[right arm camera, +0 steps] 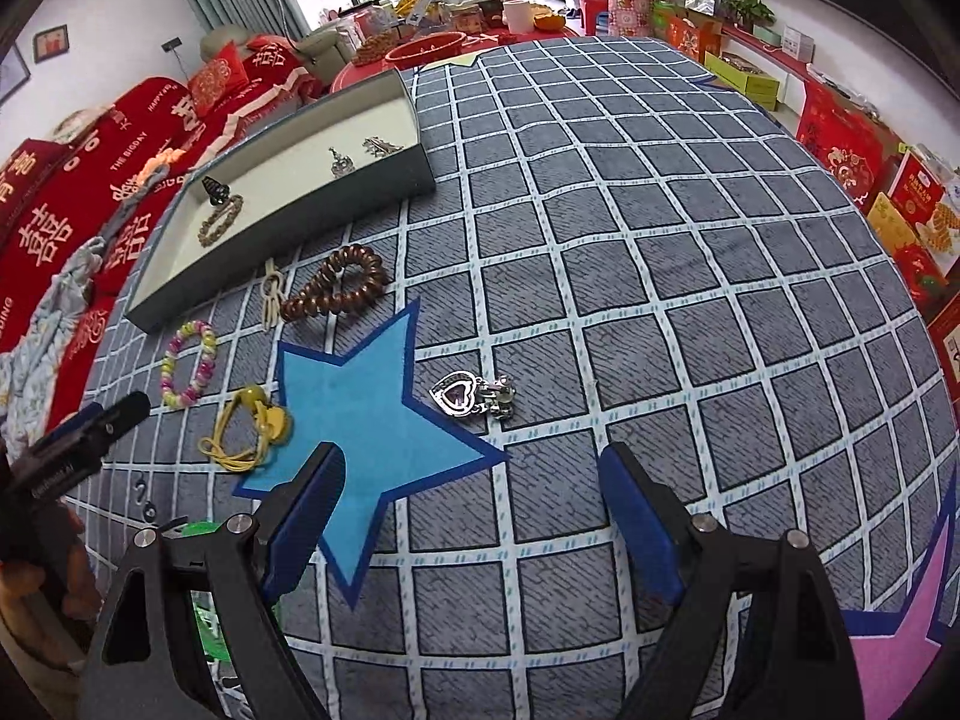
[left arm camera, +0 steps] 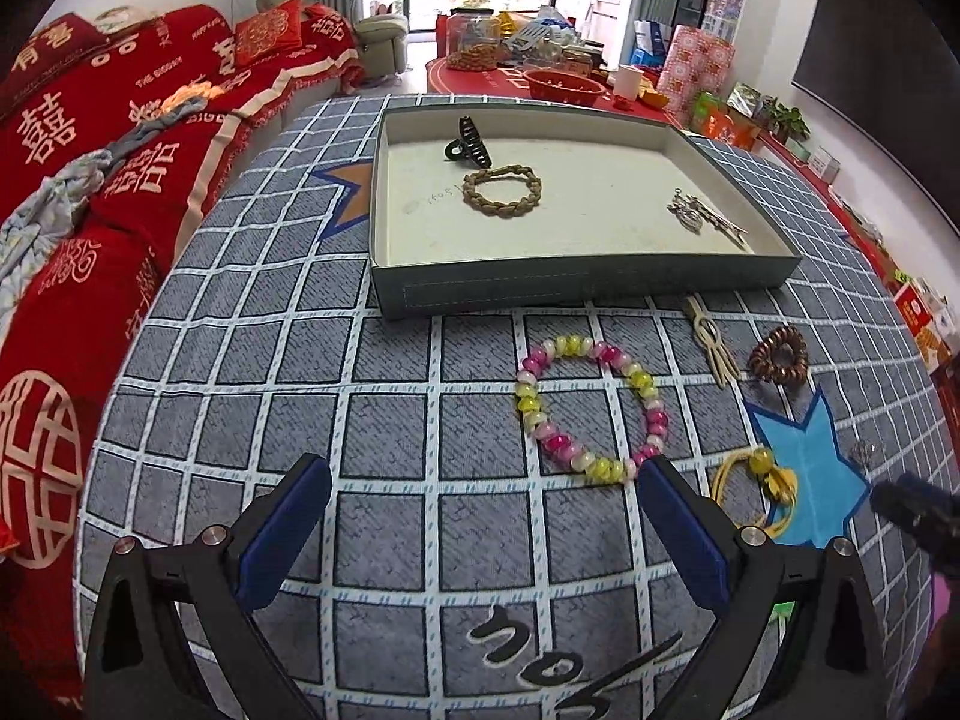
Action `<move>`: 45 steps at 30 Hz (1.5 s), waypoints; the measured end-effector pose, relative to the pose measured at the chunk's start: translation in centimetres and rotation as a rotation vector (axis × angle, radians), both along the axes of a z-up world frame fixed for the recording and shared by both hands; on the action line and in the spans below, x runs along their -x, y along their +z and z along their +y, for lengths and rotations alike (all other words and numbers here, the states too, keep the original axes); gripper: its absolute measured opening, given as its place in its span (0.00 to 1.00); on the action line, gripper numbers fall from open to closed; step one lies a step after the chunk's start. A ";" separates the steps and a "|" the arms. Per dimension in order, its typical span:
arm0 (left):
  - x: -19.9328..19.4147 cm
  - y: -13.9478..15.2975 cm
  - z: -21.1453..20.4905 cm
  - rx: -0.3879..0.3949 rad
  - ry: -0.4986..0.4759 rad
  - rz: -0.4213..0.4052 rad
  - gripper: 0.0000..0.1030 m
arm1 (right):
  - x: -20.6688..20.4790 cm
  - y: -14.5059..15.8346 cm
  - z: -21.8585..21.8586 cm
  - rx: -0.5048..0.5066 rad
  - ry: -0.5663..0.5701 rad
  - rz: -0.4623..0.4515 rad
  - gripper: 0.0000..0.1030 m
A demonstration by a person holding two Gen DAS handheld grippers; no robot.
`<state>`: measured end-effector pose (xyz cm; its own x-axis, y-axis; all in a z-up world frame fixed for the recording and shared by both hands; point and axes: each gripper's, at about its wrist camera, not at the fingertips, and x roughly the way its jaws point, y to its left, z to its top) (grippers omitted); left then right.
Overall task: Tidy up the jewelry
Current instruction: 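Grasp the beaded pink-yellow bracelet with the left tool while the right tool grasps another heart pendant, then carry the beaded bracelet and heart pendant into the tray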
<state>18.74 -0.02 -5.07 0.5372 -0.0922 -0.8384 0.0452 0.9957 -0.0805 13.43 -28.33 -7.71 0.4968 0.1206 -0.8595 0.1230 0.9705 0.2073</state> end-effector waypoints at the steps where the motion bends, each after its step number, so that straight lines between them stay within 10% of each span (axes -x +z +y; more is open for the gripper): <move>1: -0.3 -0.1 0.1 0.009 0.010 0.005 1.00 | -0.1 -0.1 0.0 0.010 0.001 0.000 0.86; 19: -2.5 -1.8 -2.6 -0.070 -0.067 0.014 0.97 | -2.3 -0.7 2.6 0.220 0.160 -0.052 0.65; 24: -2.2 -1.2 -3.6 -0.063 -0.129 -0.007 0.69 | -2.2 -0.5 3.2 0.219 0.172 -0.055 0.41; 28: -1.7 -0.8 -4.6 -0.058 -0.194 -0.022 0.23 | -2.1 -0.4 3.4 0.211 0.165 -0.051 0.34; 45: -0.5 1.4 -2.6 0.078 -0.191 -0.044 0.22 | -0.9 0.7 -0.4 0.026 0.062 -0.069 0.19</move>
